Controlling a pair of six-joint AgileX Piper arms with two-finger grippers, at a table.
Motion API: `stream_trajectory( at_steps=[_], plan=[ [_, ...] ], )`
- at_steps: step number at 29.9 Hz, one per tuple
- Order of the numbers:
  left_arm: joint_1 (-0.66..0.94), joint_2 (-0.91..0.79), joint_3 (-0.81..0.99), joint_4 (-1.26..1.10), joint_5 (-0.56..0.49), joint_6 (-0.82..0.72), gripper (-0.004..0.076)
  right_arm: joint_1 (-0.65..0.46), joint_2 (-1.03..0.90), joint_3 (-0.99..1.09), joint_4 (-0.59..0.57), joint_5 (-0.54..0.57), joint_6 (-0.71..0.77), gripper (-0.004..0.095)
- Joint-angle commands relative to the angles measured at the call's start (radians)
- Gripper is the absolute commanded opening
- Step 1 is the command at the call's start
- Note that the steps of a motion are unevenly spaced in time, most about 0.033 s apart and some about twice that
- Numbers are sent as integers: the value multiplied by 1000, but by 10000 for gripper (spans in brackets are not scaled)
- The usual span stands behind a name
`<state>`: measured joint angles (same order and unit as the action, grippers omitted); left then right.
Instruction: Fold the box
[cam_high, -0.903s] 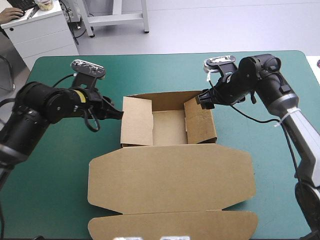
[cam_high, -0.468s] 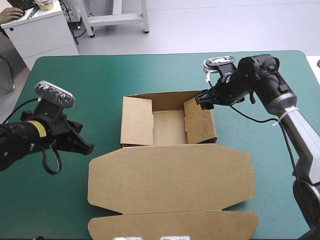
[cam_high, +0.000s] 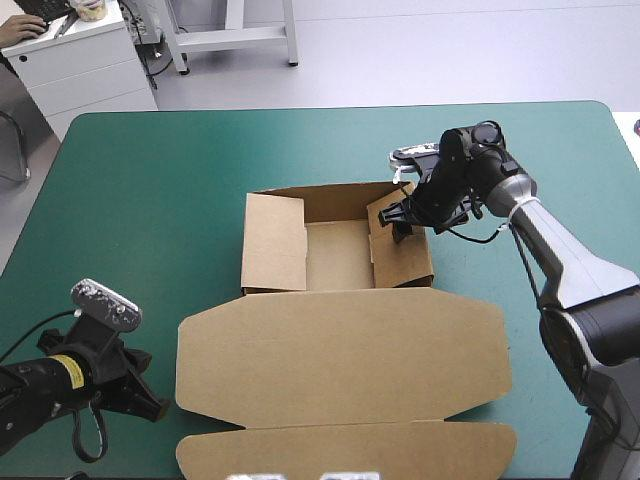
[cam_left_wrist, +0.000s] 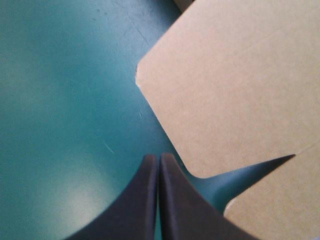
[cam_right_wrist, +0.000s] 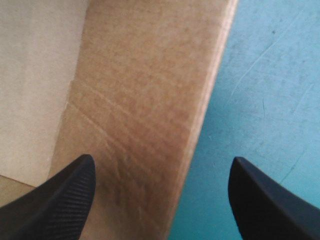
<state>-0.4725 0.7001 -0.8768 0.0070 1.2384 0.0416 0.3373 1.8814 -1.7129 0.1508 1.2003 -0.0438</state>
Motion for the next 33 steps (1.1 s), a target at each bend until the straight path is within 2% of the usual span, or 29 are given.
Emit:
stream_trajectory(
  at_steps=[1, 3, 5, 11, 19, 22, 25, 28, 33],
  plan=[
    [-5, -46, 42, -7, -65, -24, -10, -3, -6, -30, 19, -19, -6, 642],
    [-5, -65, 59, -7, -65, -30, -10, -3, 11, -30, 19, -19, -6, 585],
    [-5, -76, 66, -7, -65, -30, -10, -3, 24, -30, 19, -23, -6, 487],
    [-5, -78, 68, -7, -95, -30, -10, -3, 29, -30, 17, -35, -10, -4],
    [-5, -78, 68, -7, -106, -30, -10, -4, 24, -48, -13, -42, -58, -20],
    [-5, -78, 75, -7, -120, -33, -10, -4, 24, -78, -74, -49, -58, -20],
    [-5, -78, 77, -7, -122, -42, -10, -7, 24, -122, -183, -60, -58, -20],
    [-5, -78, 77, -7, -122, -57, -10, -45, 24, -167, -256, -60, -58, -20],
    [-5, -78, 77, -7, -122, -57, -10, -207, 24, -223, -249, -64, -58, -20]
  ],
)
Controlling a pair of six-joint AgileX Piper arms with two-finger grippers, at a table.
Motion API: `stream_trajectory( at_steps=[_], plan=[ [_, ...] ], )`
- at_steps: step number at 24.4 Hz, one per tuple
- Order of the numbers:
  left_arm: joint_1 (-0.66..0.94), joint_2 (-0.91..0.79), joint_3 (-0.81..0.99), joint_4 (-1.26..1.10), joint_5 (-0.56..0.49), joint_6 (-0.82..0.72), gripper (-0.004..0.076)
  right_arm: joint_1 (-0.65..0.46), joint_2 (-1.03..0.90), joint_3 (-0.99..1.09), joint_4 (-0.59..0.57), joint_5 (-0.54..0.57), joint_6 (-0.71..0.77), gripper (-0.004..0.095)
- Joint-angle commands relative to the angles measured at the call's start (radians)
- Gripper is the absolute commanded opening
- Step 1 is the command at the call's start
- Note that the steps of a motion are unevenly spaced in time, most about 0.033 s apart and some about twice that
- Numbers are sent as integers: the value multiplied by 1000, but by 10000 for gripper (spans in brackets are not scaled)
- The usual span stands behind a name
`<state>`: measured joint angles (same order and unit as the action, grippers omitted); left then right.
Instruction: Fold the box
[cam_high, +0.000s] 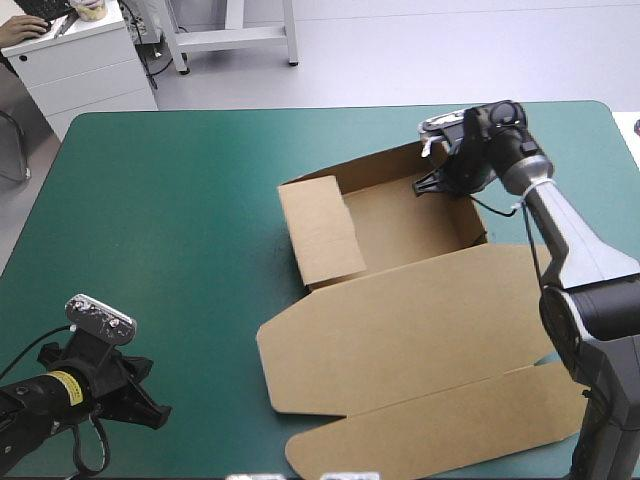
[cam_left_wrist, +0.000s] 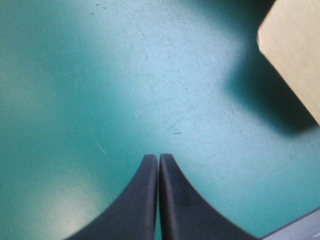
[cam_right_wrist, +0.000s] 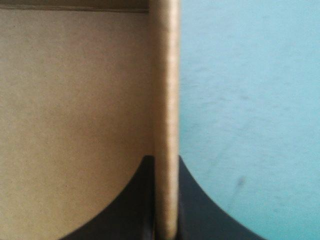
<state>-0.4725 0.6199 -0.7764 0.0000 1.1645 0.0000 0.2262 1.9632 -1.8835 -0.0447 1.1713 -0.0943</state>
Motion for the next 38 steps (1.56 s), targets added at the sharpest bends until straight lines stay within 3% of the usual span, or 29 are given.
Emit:
stream_trajectory(
  at_steps=[1, 8, 13, 17, 20, 22, 24, 26, 28, 29, 35, 38],
  plan=[
    [-5, 2, -23, 0, -48, -17, -10, -137, -58, -57, -54, -35, -7, -20],
    [-5, 2, -23, 6, -40, -17, -10, -392, -54, -54, -52, -37, -18, -20],
    [-5, 2, -23, 6, -38, -17, -10, -546, -48, -54, 61, -39, -91, -20],
    [-5, 2, -23, 6, -38, -17, -10, -637, -16, -54, 133, -27, -95, -20],
    [-5, 2, -23, 6, -38, -17, -10, -662, 12, -54, 121, -16, -95, -11],
    [-5, 2, -23, 6, -40, -17, -10, -668, 27, -54, 124, -16, -95, 56],
    [-5, 2, -23, 8, -40, -17, -10, -668, 35, -54, 126, -24, -95, 211],
    [-5, 2, -23, 15, -40, -17, -10, -668, 35, -56, 121, -43, -93, 472],
    [-5, 2, -23, 30, -40, -17, -10, -668, 31, -80, 117, -39, -86, 647],
    [-5, 2, -23, 36, -42, -17, -10, -668, 27, -98, 117, -27, -86, 677],
    [-5, 2, -23, 37, -42, -17, -10, -668, -37, -232, 138, 39, -86, 593],
    [-5, 2, -23, 37, -42, -17, -10, -668, -69, -265, 206, 61, -91, 386]
  ],
)
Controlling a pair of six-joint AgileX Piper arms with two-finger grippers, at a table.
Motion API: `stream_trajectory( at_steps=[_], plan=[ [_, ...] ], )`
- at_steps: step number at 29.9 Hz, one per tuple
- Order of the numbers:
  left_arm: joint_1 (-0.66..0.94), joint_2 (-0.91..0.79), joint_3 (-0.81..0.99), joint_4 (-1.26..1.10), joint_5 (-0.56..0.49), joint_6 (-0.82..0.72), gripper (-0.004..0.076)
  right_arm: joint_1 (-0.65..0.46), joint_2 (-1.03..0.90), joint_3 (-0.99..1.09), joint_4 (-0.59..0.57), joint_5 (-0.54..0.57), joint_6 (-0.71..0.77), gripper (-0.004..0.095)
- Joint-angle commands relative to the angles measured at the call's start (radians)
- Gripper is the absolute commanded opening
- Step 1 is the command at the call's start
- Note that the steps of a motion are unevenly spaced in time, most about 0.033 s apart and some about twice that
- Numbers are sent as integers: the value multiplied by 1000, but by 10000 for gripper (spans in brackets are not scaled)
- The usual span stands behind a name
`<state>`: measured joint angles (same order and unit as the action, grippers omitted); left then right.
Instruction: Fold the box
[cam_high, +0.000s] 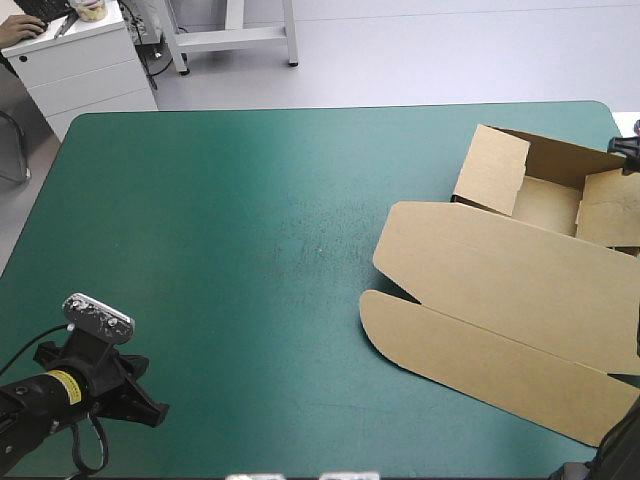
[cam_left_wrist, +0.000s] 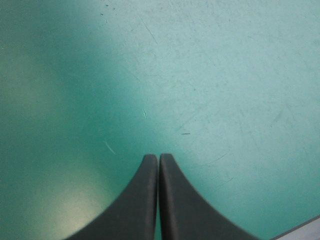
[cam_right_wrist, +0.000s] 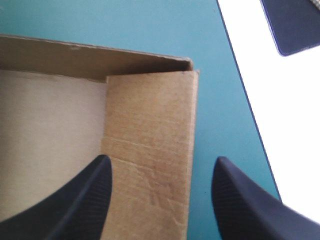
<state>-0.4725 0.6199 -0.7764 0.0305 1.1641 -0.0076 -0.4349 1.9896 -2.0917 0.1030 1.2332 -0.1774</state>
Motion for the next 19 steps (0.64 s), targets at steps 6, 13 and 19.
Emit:
stream_trajectory(
  at_steps=[6, 13, 19],
  plan=[
    [-5, 2, -23, 6, -44, -10, -10, 20, -143, -53, 194, 20, -57, 3],
    [-5, 2, -23, 6, -52, -10, -10, 172, -182, -53, 191, 20, -57, 0],
    [-5, 2, -23, 15, -80, -10, -10, 361, -260, 35, 179, 20, -57, 0]
  ],
)
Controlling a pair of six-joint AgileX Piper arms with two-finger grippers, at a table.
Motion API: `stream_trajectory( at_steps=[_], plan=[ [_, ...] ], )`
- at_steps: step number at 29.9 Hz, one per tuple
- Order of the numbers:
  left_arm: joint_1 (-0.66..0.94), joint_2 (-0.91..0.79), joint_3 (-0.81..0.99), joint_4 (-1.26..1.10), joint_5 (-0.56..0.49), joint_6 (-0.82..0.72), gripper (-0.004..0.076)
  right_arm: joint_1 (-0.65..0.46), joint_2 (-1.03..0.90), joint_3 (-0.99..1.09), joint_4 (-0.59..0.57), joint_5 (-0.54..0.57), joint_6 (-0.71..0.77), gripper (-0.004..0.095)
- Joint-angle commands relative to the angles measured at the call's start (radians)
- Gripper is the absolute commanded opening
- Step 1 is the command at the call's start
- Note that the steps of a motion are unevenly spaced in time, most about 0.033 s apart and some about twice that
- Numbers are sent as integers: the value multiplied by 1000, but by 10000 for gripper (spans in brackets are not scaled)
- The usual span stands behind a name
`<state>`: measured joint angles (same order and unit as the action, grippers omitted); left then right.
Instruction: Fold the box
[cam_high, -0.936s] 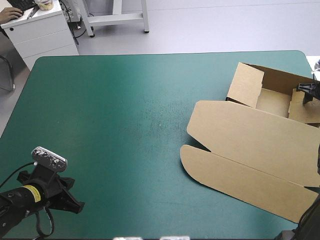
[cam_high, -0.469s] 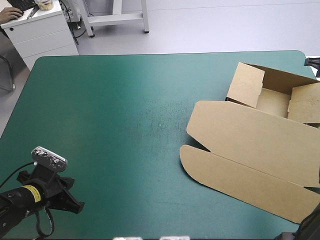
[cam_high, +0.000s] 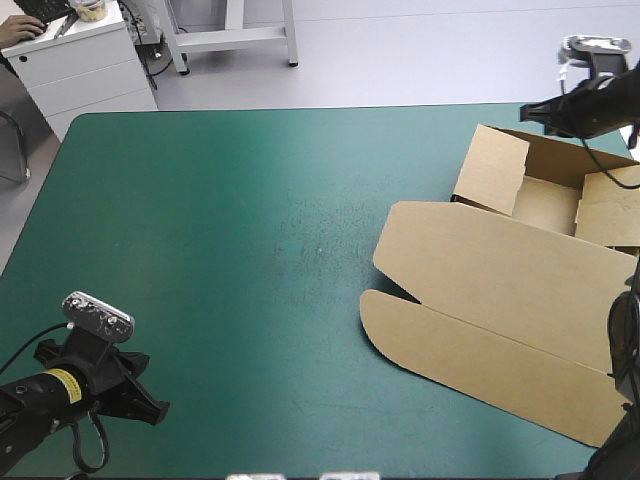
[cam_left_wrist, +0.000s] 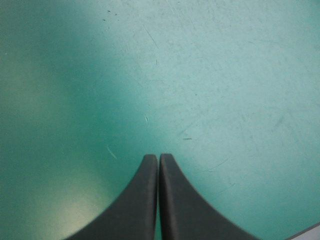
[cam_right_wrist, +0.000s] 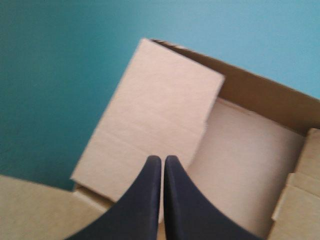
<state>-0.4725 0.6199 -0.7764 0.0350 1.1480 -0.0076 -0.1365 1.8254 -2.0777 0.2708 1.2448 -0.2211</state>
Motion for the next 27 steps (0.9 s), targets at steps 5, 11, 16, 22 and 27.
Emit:
stream_trajectory(
  at_steps=[5, 11, 16, 22, 27],
  plan=[
    [-5, 2, -13, 13, -92, -10, -10, 190, -207, 191, -52, 8, -31, 0],
    [-5, 2, 75, 1, -150, -10, -10, 264, -412, 476, -61, -71, -31, 0],
    [-5, -3, 151, -47, -156, -10, -10, 264, -640, 760, -27, -170, -35, 0],
    [-5, -50, 204, -87, -184, -10, -10, 264, -897, 1065, -4, -220, -45, -1],
    [-5, -113, 206, -85, -181, -10, -10, 264, -1109, 1284, -4, -262, -45, -1]
  ],
)
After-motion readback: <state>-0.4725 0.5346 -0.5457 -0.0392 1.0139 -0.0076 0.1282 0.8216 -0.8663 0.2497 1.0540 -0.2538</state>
